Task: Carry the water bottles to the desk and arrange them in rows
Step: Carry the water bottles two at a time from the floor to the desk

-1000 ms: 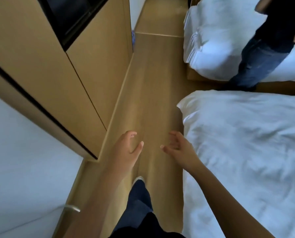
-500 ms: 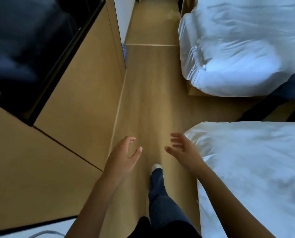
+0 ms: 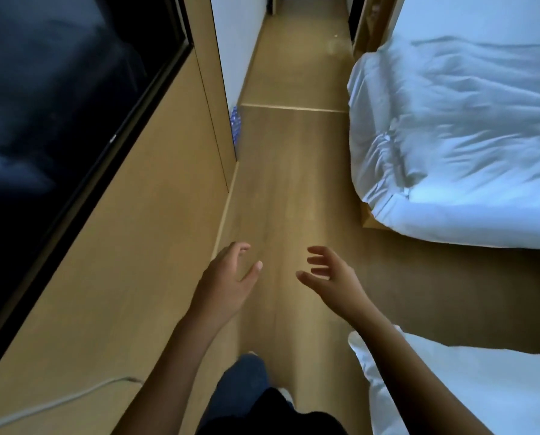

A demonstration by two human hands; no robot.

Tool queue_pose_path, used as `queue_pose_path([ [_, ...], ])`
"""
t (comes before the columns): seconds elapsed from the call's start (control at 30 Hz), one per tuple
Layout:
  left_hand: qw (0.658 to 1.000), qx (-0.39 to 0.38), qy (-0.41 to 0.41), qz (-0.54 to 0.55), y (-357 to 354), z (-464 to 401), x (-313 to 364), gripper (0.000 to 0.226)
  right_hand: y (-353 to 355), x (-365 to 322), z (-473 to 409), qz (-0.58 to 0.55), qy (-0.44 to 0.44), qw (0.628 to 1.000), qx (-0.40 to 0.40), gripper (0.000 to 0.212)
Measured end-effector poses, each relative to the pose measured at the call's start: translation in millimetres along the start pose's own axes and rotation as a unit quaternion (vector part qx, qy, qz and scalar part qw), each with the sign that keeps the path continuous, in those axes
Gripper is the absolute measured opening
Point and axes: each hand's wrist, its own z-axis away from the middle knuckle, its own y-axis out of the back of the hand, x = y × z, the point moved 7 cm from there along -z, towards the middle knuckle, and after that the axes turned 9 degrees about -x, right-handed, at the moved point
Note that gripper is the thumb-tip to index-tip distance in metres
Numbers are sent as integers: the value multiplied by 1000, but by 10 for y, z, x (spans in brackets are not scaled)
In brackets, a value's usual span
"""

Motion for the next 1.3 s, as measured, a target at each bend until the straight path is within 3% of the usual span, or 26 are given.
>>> queue_pose_path([
  [0.57,998,-22,-60,10,1030,-4585,517,40,1573,-1228,-3871,-7,-12,999,49,56],
  [1.1,999,-1,24,40,1326,-8427,918,38,3388,-1816,-7702,20,-8,1000,0,57],
  [1.3,996,20,49,72,1628,-9566,918,39,3630,-2189,-8974,48,-9,998,-40,57],
])
